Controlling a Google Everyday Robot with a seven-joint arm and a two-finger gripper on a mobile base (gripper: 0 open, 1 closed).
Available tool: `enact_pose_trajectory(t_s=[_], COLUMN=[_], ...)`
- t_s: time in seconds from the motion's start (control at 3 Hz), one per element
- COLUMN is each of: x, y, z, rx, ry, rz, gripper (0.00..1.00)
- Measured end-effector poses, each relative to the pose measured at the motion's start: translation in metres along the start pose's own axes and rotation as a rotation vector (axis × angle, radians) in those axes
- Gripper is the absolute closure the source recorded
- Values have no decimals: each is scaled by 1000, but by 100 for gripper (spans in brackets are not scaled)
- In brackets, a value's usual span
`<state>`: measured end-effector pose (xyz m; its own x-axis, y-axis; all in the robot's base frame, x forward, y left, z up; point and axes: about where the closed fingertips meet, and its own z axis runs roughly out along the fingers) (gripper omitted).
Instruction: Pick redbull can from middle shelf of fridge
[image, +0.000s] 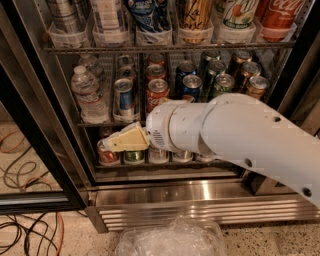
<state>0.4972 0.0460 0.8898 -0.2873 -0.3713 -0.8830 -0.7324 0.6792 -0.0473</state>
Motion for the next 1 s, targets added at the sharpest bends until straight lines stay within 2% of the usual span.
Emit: enact_pose_trajectory(t_s=[0.33, 0.67, 1.0], x=[0, 3, 12], y=[0, 26, 61], z=[0, 19, 39], rx=[0, -35, -21], ry=[0, -16, -27], rz=[0, 33, 84], gripper=[0, 0, 0])
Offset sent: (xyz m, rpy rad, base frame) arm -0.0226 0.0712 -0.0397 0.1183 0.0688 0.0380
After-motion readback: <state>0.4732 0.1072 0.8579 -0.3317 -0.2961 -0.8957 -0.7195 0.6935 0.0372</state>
